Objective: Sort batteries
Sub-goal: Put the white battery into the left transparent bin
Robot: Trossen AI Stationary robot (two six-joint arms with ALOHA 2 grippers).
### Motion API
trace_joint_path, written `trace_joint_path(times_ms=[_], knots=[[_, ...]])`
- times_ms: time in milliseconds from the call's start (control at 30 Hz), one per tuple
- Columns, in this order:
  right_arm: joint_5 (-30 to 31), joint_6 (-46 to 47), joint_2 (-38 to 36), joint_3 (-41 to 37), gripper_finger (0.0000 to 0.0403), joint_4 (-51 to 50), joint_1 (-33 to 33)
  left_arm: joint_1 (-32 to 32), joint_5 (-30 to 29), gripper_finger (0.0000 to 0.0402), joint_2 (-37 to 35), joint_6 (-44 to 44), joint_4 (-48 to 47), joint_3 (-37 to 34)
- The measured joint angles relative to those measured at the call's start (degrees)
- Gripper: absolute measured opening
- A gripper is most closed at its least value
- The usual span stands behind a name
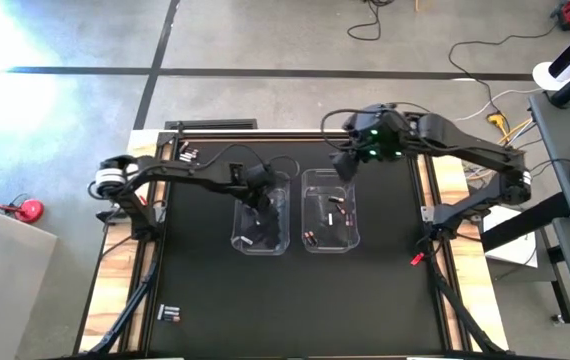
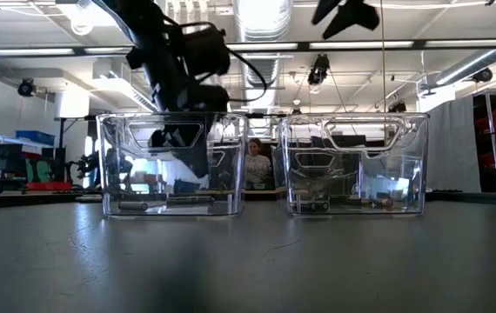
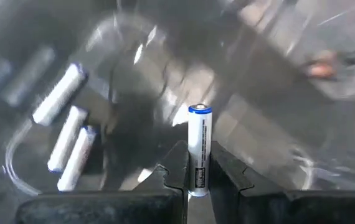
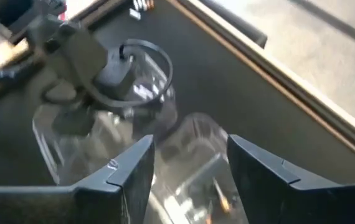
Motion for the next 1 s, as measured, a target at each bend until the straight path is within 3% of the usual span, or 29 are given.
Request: trace_joint_path(times_ms=[233,567,1000], knots=[[1.9,0.2,-7.2,-0.1,0.0192,-4.8,2.1,-2.2,-6.9,0.0021,4.5,-4.5,-8.5,5.1],[1.9,1.7,-14.5,-0.7,0.0210,-6.5,2.7,-3.8,-7.1,0.0022,9.2,-5.1,-14.3,9.7],[2.0,0.2,-14.6,-1.5,0.0211,-7.2,2.7,-8.1,-8.1,0.0028,13.8,-4.1,-14.7,11.2]])
